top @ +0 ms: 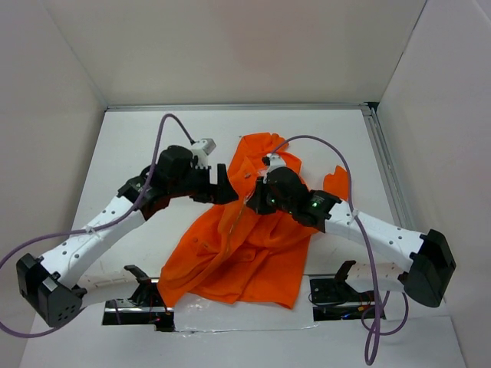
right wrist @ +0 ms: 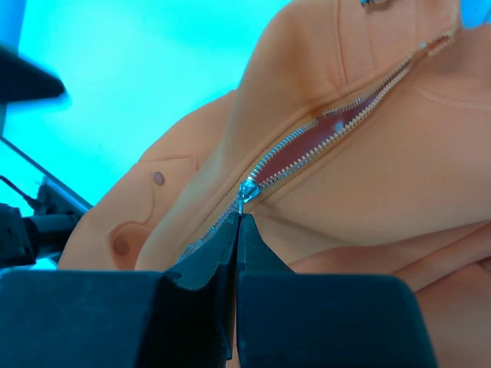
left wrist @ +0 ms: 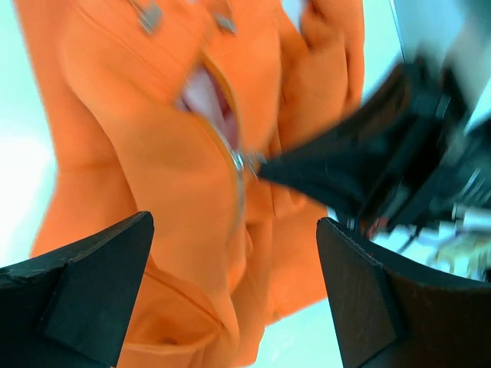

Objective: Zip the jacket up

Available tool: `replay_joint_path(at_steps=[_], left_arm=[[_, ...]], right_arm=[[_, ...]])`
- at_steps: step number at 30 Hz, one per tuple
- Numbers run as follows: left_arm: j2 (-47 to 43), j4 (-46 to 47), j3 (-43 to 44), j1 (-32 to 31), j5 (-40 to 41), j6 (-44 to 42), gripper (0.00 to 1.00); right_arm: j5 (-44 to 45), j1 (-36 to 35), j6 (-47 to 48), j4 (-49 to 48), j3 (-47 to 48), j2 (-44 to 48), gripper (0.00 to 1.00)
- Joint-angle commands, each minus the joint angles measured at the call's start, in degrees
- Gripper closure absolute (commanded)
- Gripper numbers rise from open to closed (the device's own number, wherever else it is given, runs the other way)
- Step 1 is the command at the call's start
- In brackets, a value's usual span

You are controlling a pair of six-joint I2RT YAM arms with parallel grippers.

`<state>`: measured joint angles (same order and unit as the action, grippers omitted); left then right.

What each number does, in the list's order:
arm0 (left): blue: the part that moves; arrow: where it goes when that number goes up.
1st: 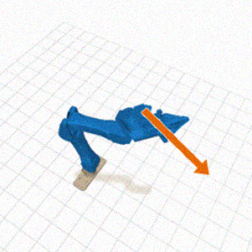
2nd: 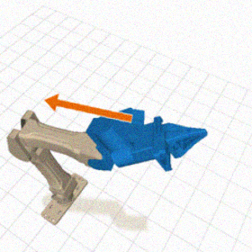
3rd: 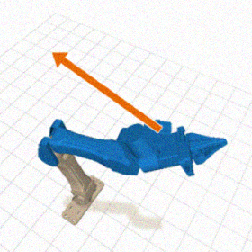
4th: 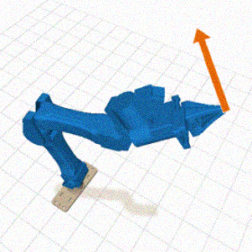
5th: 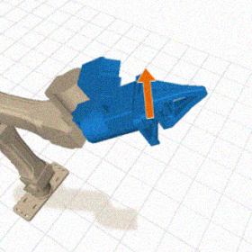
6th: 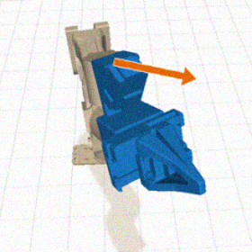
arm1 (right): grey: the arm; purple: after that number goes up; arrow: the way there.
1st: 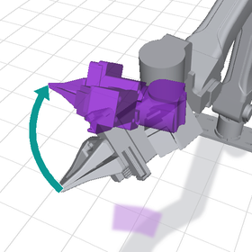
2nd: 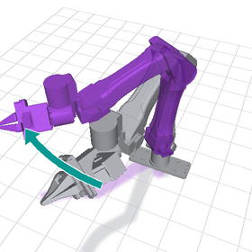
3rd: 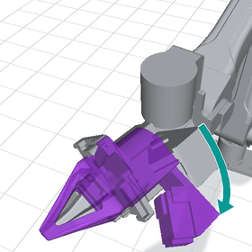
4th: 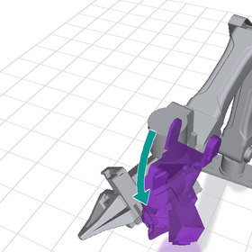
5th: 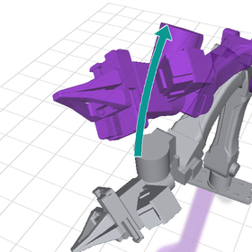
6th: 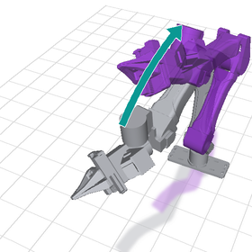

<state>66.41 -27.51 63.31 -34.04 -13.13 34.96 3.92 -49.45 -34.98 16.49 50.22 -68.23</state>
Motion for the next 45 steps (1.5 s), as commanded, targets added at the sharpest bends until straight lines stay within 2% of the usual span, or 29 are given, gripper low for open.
replay_joint_path(at_steps=[1,5,6,9,12,16,19,21,22,23,25,28,29,30,32,33,34,36,38,39,41,43,44,45], left_arm=[[-0.76,0.43,-3.19,-5.06,-0.49,-0.59,0.01],[2.75,0.44,-3.1,-10.69,2.83,-0.33,0.04],[4.67,0.09,-2.93,-12.61,3.71,-0.16,0.14],[7.23,0.17,-3.1,-16.22,8.71,0.54,0.21],[8.99,0.44,-2.32,-17.29,10.75,0.9,0.27],[10.93,-0.96,-0.39,-17.37,14.77,2.03,0.3],[11.37,-1.59,0.5,-17.37,18.31,1.96,0.4],[11.02,0.07,0.15,-17.29,18.58,1.43,0.65],[10.85,0.26,0.06,-17.29,18.49,1.69,0.93],[10.76,0.35,0.15,-17.29,17.96,1.78,1.0],[9.71,0.17,-0.2,-17.81,17.52,1.69,1.0],[6.46,-1.4,-1.95,-18.6,18.66,2.3,1.0],[5.32,-1.93,-2.66,-18.69,18.84,2.57,1.0],[3.13,-2.55,-3.1,-18.78,18.84,3.53,1.0],[1.01,-3.43,-5.38,-19.04,17.44,4.76,1.0],[-1.26,-3.43,-7.04,-19.48,16.74,4.77,1.0],[-2.42,-3.34,-7.93,-19.74,16.03,4.68,1.0],[-5.14,-3.78,-10.03,-20.36,13.66,5.82,1.0],[-7.07,-3.43,-11.71,-20.89,11.64,5.99,1.0],[-7.43,-3.43,-13.02,-21.24,10.76,6.17,1.0],[-7.79,-4.83,-13.73,-21.42,10.14,7.31,1.0],[-7.62,-4.84,-14.53,-21.59,9.87,8.1,1.0],[-7.27,-4.4,-15.23,-21.42,9.87,8.37,0.93],[-6.83,-4.05,-15.32,-21.07,9.0,8.46,0.81]], right_arm=[[-0.58,0.32,1.32,0.38,4.71,0.73,1.0],[0.03,0.41,1.23,2.4,8.14,-0.06,1.0],[-0.14,0.67,1.06,2.75,8.58,-0.41,1.0],[-0.23,1.29,0.71,4.42,9.81,-1.29,1.0],[-1.19,2.43,0.62,5.04,10.34,-1.82,1.0],[-3.66,2.87,1.14,3.81,10.34,-1.56,1.0],[-3.66,3.05,1.23,4.25,10.26,-0.86,1.0],[-3.66,3.22,1.23,3.99,9.9,-0.42,1.0],[-3.66,3.31,1.49,3.99,9.99,-0.42,1.0],[-3.05,3.4,1.58,4.25,10.16,-0.85,1.0],[-0.77,3.48,2.37,5.56,11.04,-2.69,1.0],[9.14,4.62,2.73,8.37,14.02,-8.2,1.0],[13.44,5.06,2.64,9.77,15.42,-10.59,1.0],[22.7,6.46,2.38,13.01,19.09,-12.96,1.0],[32.41,8.66,2.9,15.75,26.46,-21.48,1.0],[38.99,11.98,4.03,16.81,29.56,-28.04,1.0],[41.4,14.27,4.65,18.04,33.33,-31.41,1.0],[41.62,20.32,6.16,22.24,46.5,-42.18,1.0],[40.38,22.81,8.07,22.81,56.26,-46.02,1.0],[38.89,24.47,11.48,20.27,56.92,-47.51,1.0],[36.08,26.5,11.34,21.91,63.93,-49.89,1.0],[33.18,27.74,11.95,22.45,66.76,-51.48,1.0],[32.04,27.66,12.91,21.05,65.63,-50.78,1.0],[28.89,27.39,15.01,17.73,61.62,-48.52,1.0]])
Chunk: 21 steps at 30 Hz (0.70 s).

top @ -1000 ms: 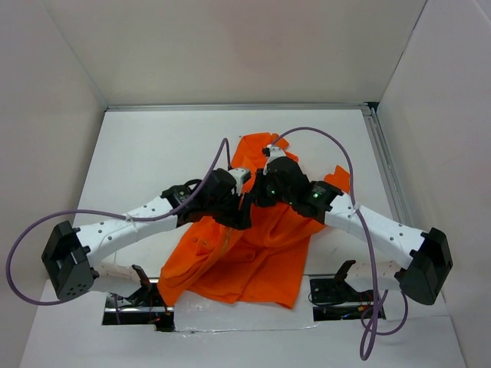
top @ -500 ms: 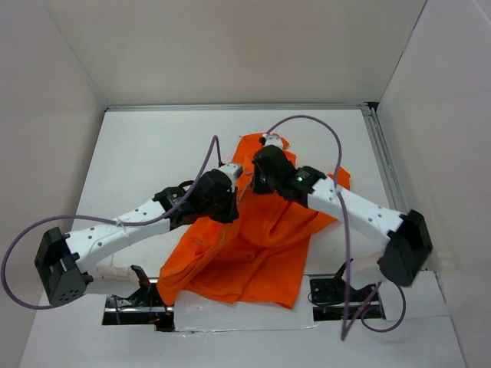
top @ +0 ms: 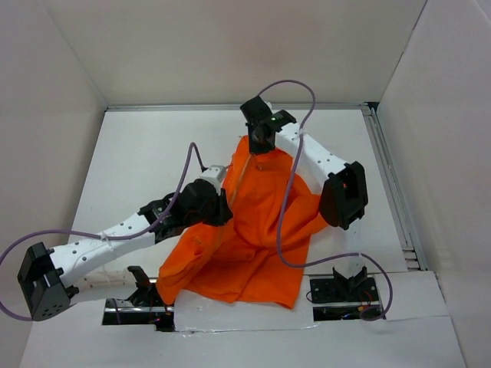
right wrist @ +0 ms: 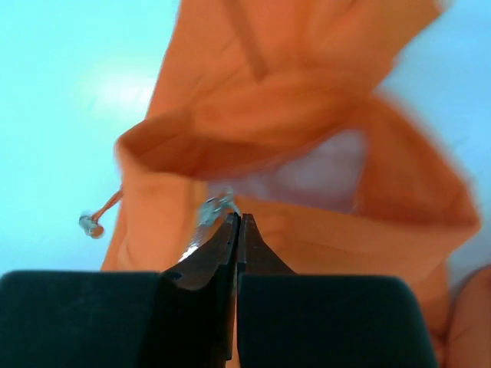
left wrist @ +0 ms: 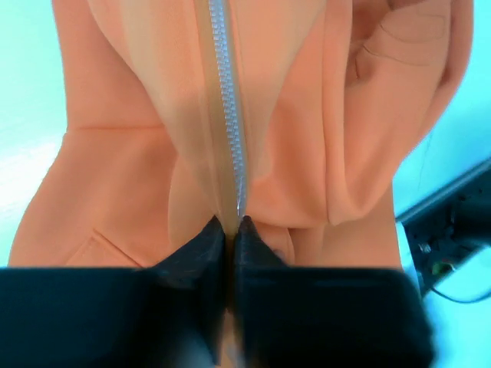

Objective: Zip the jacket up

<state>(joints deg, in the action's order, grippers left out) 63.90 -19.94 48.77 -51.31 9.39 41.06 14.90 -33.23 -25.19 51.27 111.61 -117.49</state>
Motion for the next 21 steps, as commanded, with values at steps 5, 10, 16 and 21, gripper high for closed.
replay_joint_path(at_steps=[5,10,16,21], left_arm=[[-0.36,-10.38,0.09,-2.31,-14.22,2.1,0.12],[1.49,-13.27,5.26,4.89,-12.9,1.83,0.01],[2.09,-5.03,10.54,17.02,-17.8,-5.71,0.01],[16.05,-3.96,19.06,27.22,-23.7,-11.16,0.01]], right_arm=[[-0.63,11.17,11.12,-22.0,-11.31,10.06,1.0],[-7.42,10.73,10.52,-25.86,-25.55,20.27,0.08],[-3.91,12.4,4.99,-23.76,-35.92,33.09,0.0],[-8.12,17.75,2.25,-25.68,-47.16,37.59,0.0]])
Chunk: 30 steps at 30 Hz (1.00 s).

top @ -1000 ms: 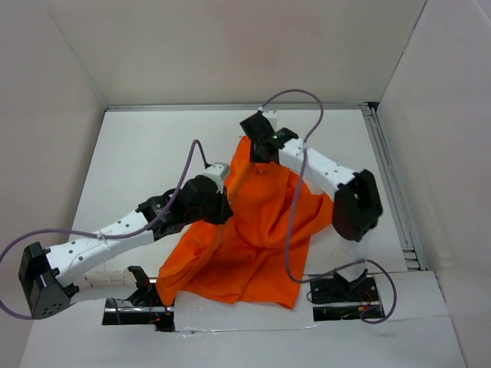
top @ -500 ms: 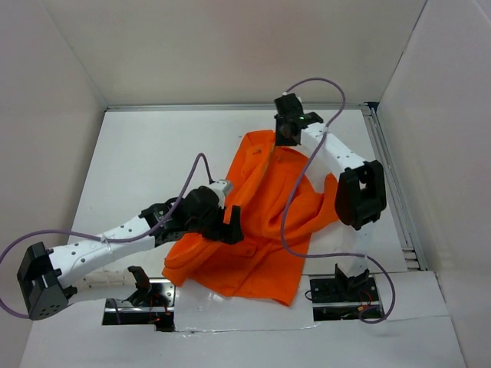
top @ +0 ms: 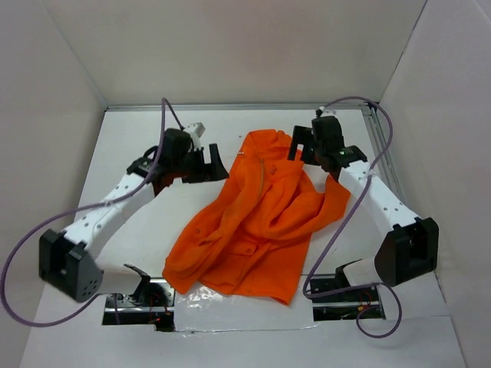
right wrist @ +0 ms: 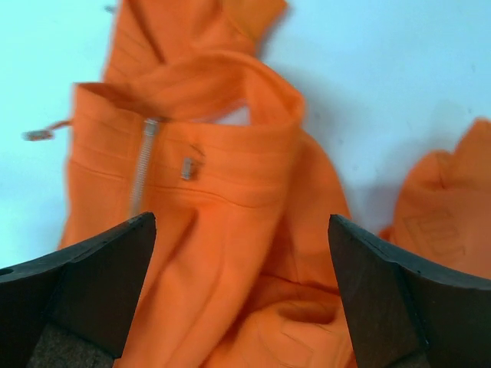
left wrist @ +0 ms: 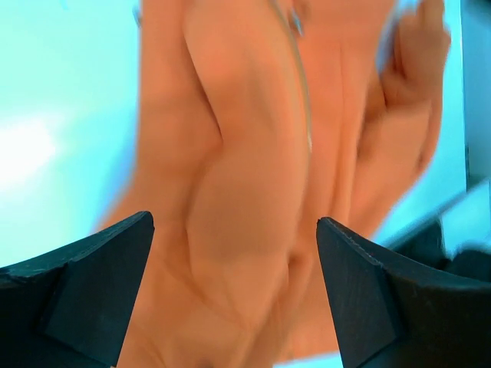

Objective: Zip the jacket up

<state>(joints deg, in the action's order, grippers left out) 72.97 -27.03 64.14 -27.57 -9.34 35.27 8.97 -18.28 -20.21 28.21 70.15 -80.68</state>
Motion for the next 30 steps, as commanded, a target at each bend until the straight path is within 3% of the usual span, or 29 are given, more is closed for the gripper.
replay_joint_path(at_steps=[1,9,14,19,22,25,28,29,30], left_arm=[[12.67,3.03,6.76,5.49,-5.42,-5.82,0.01],[40.98,-2.85,29.33,7.27,-5.15,-9.25,0.02],[51.72,-2.33,39.46,5.78,-7.79,-11.27,0.04],[61.49,-8.56,49.92,4.2,-3.58,-11.45,0.12],[65.45,-7.95,50.99,2.97,-2.88,-12.41,0.17],[66.95,-8.83,51.7,1.3,-0.68,-12.06,0.3],[67.65,-7.08,50.91,0.5,-2.78,-12.85,0.65],[67.83,-7.6,51.34,0.42,-3.22,-12.59,1.0],[67.4,-7.78,51.78,0.68,-3.75,-12.07,1.0]], right_arm=[[-3.16,3.42,-2.82,-3.15,-6.86,1.14,0.0],[-11.6,7.38,-1.94,-6.14,-7.31,-5.69,0.0],[-12.92,8.17,-2.99,-7.11,-4.5,-12.02,0.01],[-14.07,8.44,-5.02,-8.51,-2.21,-15.73,0.03],[-14.51,8.44,-6.07,-9.05,-0.63,-17.66,0.03],[-13.46,8.53,-7.04,-8.43,1.21,-19.77,0.08],[-12.58,8.53,-7.48,-8.69,1.75,-19.78,0.45],[-12.14,8.53,-7.48,-8.96,1.74,-19.43,0.69],[-10.92,8.53,-7.3,-8.7,1.92,-18.64,0.77]])
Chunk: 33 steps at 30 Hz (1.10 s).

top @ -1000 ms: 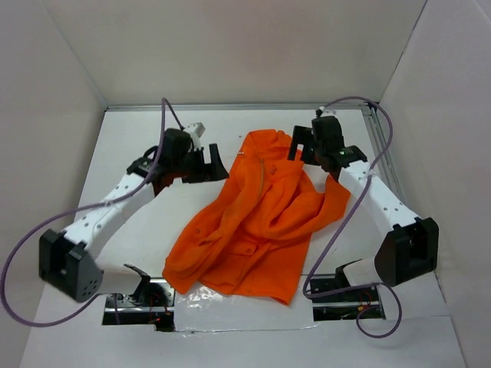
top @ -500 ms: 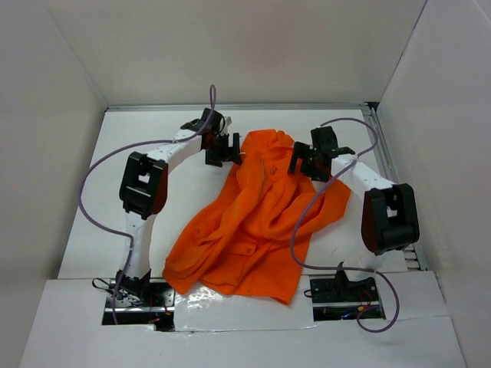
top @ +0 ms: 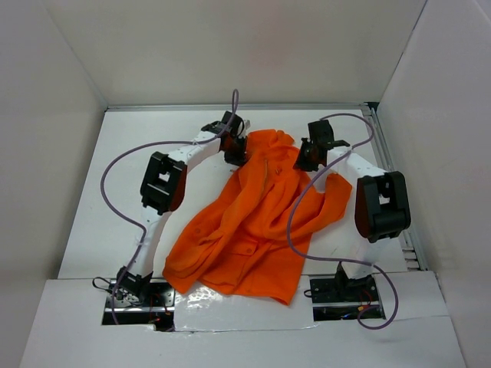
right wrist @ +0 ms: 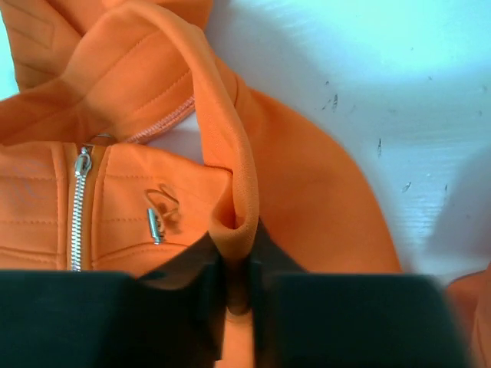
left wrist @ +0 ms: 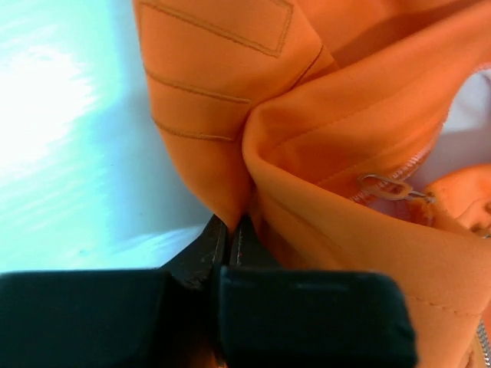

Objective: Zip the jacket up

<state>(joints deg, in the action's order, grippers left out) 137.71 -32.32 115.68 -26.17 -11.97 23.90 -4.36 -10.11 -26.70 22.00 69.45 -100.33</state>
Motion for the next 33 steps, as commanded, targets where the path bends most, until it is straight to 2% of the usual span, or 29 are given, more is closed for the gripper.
replay_joint_path(at_steps=[1,2,6,9,11,12,15,19,24,27,29,33], left_arm=[[1.96,-2.49,-0.1,-0.63,-1.13,-0.61,1.0],[0.56,-2.23,-0.8,-0.55,-0.08,-0.17,1.0],[-12.78,4.25,-8.69,2.0,5.02,1.85,1.0],[-31.46,11.45,-18.78,4.99,4.32,0.98,1.0],[-38.1,12.89,-20.48,6.92,4.59,0.54,1.0],[-44.57,13.85,-21.62,7.36,4.24,0.19,1.0],[-56.18,15.88,-23.04,7.98,6.25,-1.92,1.0],[-67.64,14.66,-20.59,7.72,8.45,-3.95,1.0],[-79.67,13.42,-14.88,7.45,9.85,-7.64,1.0],[-84.25,12.1,-10.4,7.45,11.52,-8.95,1.0],[-85.67,11.84,-6.63,7.45,11.7,-10.18,1.0],[-84.01,10.26,-0.38,7.45,11.7,-11.42,1.0]], right_arm=[[3.38,0.44,-0.72,-2.23,2.71,1.54,0.85],[4.18,0.53,-0.29,-1.7,2.79,2.24,1.0],[10.24,0.35,2.08,1.54,3.76,8.21,1.0],[15.16,-0.17,3.4,4.0,4.46,17.06,1.0],[18.23,-0.87,4.37,5.59,5.69,20.95,1.0],[19.29,-1.57,5.42,6.9,6.31,22.8,1.0],[20.45,-3.59,9.36,9.19,9.73,32.44,1.0],[23.16,-7.9,13.42,12.36,17.1,40.38,1.0],[23.89,-13.17,19.91,15.87,31.95,48.64,1.0],[19.16,-13.8,22.73,17.9,41.18,50.59,1.0],[19.48,-13.54,22.92,19.56,47.86,50.07,1.0],[18.25,-13.01,23.54,20.89,54.21,47.69,1.0]])
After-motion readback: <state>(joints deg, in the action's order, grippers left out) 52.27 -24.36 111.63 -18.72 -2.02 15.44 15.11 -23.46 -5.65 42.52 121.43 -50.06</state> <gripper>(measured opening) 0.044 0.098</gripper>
